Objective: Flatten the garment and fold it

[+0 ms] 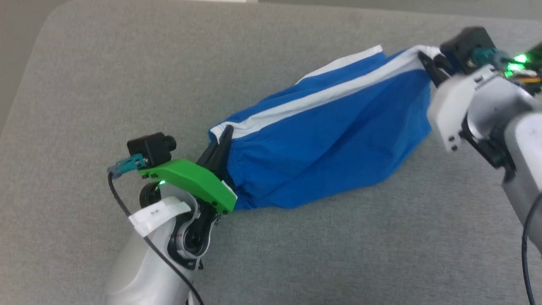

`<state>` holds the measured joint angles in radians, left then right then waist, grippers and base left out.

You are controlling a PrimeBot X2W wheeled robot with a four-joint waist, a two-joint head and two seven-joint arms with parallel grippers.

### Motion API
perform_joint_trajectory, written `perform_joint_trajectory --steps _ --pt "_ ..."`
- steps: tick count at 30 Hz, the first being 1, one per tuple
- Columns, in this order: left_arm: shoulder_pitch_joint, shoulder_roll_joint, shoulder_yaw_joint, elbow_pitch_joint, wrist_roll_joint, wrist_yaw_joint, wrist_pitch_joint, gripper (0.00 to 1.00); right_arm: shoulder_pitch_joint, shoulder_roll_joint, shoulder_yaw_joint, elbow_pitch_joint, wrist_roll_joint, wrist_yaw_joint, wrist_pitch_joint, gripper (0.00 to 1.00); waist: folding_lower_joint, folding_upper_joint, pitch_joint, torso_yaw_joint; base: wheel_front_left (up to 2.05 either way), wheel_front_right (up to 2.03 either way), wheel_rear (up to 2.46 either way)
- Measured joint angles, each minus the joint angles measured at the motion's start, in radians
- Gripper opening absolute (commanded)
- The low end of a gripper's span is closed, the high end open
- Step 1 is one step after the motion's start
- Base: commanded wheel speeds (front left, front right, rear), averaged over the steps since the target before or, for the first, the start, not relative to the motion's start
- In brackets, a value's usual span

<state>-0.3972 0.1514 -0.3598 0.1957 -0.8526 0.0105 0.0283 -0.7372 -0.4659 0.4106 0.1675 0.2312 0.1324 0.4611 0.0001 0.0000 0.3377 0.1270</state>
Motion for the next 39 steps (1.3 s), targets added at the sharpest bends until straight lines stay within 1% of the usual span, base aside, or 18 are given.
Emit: perform_joint_trajectory --steps 7,15,21,26,27,28,29,30,33,34,39 --pt "-0.068 -0.027 0.004 0.112 0.0 -0.015 -0.04 0.0 -0.178 0.02 0.132 0.216 0.053 0.0 -0.066 0.0 0.0001 0.0 0.072 0.029 0.0 0.0 0.0" --pt "-0.127 -0.05 -0.008 0.18 0.001 -0.028 -0.065 0.0 -0.321 0.039 0.258 0.4 0.128 0.0 -0.08 0.0 0.0001 0.0 0.123 0.062 0.0 0.0 0.0" --pt "-0.153 -0.061 -0.026 0.197 0.0 -0.027 -0.057 0.0 -0.383 0.045 0.339 0.514 0.237 0.0 0.012 0.0 0.0001 0.0 0.14 0.087 0.0 0.0 0.0" --pt "-0.157 -0.064 -0.04 0.191 0.0 -0.027 -0.041 0.0 -0.413 0.042 0.375 0.566 0.317 0.0 0.09 0.0 0.0001 0.0 0.145 0.102 0.0 0.0 0.0" --pt "-0.157 -0.064 -0.042 0.187 -0.002 -0.027 -0.036 0.15 -0.42 0.042 0.379 0.572 0.331 0.0 0.102 0.0 0.0 0.0 0.145 0.104 0.0 0.0 0.0" --pt "-0.157 -0.064 -0.044 0.184 -0.002 -0.026 -0.03 0.43 -0.425 0.041 0.381 0.576 0.339 0.0 0.108 0.0 0.0 0.0 0.145 0.105 0.0 0.0 0.0" --pt "-0.157 -0.064 -0.047 0.18 -0.002 -0.025 -0.028 1.0 -0.432 0.041 0.386 0.581 0.347 0.0 0.112 0.15 0.0001 0.0 0.144 0.106 0.0 0.0 0.0" --pt "-0.157 -0.064 -0.049 0.176 -0.002 -0.019 -0.023 1.0 -0.436 0.04 0.39 0.583 0.353 0.0 0.112 1.0 0.0001 0.0 0.143 0.106 0.0 0.0 0.0" --pt "-0.157 -0.063 -0.06 0.158 0.003 -0.015 -0.021 1.0 -0.437 0.039 0.397 0.591 0.377 0.0 0.114 1.0 0.0001 0.0 0.138 0.106 0.0 0.0 0.0" --pt "-0.157 -0.063 -0.061 0.151 0.006 -0.007 -0.021 1.0 -0.437 0.038 0.397 0.592 0.384 0.0 0.103 1.0 0.0001 0.0 0.135 0.105 0.0 0.0 0.0" --pt "-0.148 -0.048 -0.061 0.127 0.025 0.025 -0.038 1.0 -0.43 0.028 0.401 0.587 0.393 0.0 0.011 1.0 0.0 0.0 0.11 0.1 0.0 0.0 0.0"
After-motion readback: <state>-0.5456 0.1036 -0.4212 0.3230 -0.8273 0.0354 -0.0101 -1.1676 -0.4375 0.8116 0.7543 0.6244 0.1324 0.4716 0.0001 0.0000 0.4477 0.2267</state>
